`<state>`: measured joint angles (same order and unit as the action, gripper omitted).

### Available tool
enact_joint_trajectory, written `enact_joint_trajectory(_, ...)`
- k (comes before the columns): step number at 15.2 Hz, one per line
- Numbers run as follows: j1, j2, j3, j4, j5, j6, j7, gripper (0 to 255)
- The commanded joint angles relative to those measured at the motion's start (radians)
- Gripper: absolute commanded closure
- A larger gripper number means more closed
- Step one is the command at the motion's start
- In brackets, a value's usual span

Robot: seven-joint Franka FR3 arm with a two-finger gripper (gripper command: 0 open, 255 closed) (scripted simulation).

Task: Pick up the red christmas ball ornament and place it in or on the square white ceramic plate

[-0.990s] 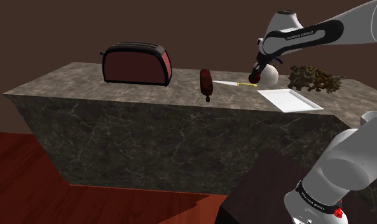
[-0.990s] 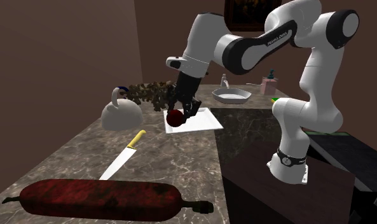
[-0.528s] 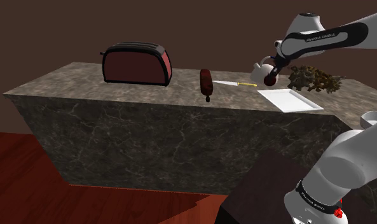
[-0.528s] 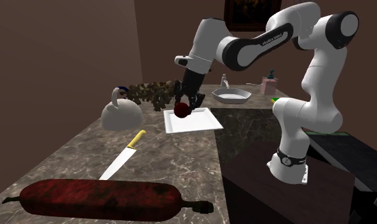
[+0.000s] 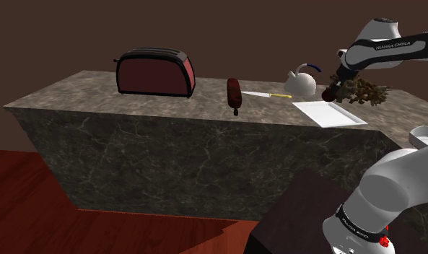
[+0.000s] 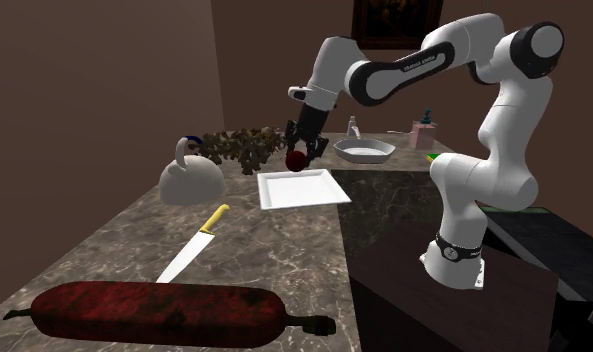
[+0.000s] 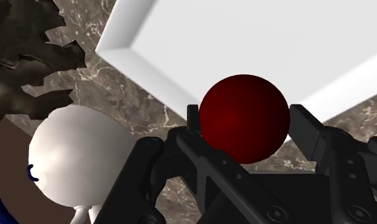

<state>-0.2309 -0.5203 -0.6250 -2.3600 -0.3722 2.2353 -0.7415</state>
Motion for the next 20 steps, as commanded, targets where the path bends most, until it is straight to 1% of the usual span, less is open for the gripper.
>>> enact_joint_trajectory(1,-0.013,-0.013,-0.022,-0.017,-0.010,0.011,-0.027,255)
enact_joint_trajectory(11,-0.013,0.037,-0.071,-0.118,-0.028,0.162,-0.024,255)
enact_joint_trajectory(16,-0.021,0.040,-0.064,-0.118,-0.022,0.163,-0.028,255)
enact_joint_trajectory(17,-0.017,0.037,-0.063,-0.106,-0.022,0.246,-0.024,255)
enact_joint_trajectory(18,-0.017,0.037,-0.063,-0.106,-0.022,0.246,-0.024,0)
enact_joint_trajectory(19,0.120,0.202,-0.148,0.153,0.166,-0.086,-0.140,0)
enact_joint_trajectory(20,0.239,0.485,-0.306,0.449,0.399,-0.414,-0.301,0)
